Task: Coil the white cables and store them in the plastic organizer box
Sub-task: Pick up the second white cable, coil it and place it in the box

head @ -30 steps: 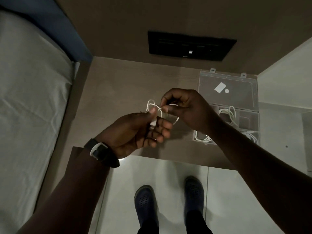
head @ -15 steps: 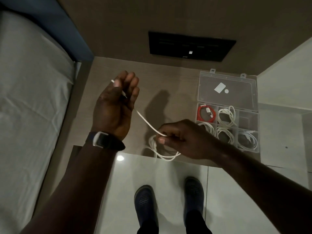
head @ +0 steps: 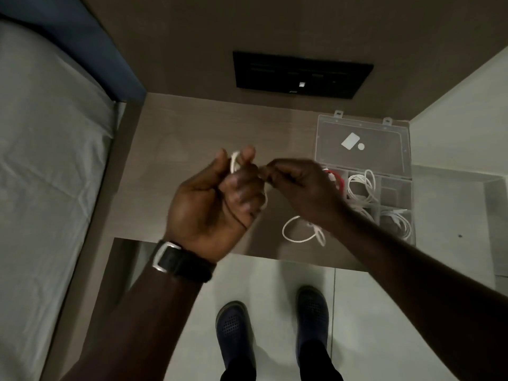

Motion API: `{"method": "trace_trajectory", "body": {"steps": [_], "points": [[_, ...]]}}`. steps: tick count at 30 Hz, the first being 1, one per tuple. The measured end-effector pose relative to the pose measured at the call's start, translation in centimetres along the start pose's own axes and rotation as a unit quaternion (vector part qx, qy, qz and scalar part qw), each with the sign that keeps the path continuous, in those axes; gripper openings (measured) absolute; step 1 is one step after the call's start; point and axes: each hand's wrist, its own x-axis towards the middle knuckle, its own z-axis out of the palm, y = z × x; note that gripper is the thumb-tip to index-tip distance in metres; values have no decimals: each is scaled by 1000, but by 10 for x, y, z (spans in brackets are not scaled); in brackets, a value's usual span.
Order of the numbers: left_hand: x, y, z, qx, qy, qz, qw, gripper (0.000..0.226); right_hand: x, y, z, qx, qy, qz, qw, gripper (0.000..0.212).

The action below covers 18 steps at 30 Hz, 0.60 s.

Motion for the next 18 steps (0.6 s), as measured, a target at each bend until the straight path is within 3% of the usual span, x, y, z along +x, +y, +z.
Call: {"method": "trace_trajectory", "body": {"steps": [2,4,6,8,9,11,12,15,16,18], "points": [[4,21,0,16,-5,74,997,39,-19,0,10,10,-53,44,998,17],[8,42,-4,34,39,147,988,35,-39,-8,12,-33,-136,59,988,21],[10,52,-12,194,114,212,951,29,-50,-21,7,-104,-187,30,976,25],[10,42,-16,452,161,184,858,27,-45,-35,-6,-144,-140,-17,980,25],[9,30,-17,533,149,141,821,28,-37,-41,-14,-164,-91,-45,981,24],[5,4,-11,593,119,63,794,33,-16,-45,-31,-217,-2,-99,971,24],[4,-5,-7,565,120,41,815,35,-5,-44,-38,-224,28,-104,969,24],[2,-11,5,251,77,-37,964,35,12,-30,-44,-178,82,-51,979,26],[3,-10,8,148,45,-50,987,34,12,-24,-39,-167,77,-32,982,26],[5,-4,11,30,-2,-10,999,31,2,-13,-22,-141,22,0,990,24]]}}
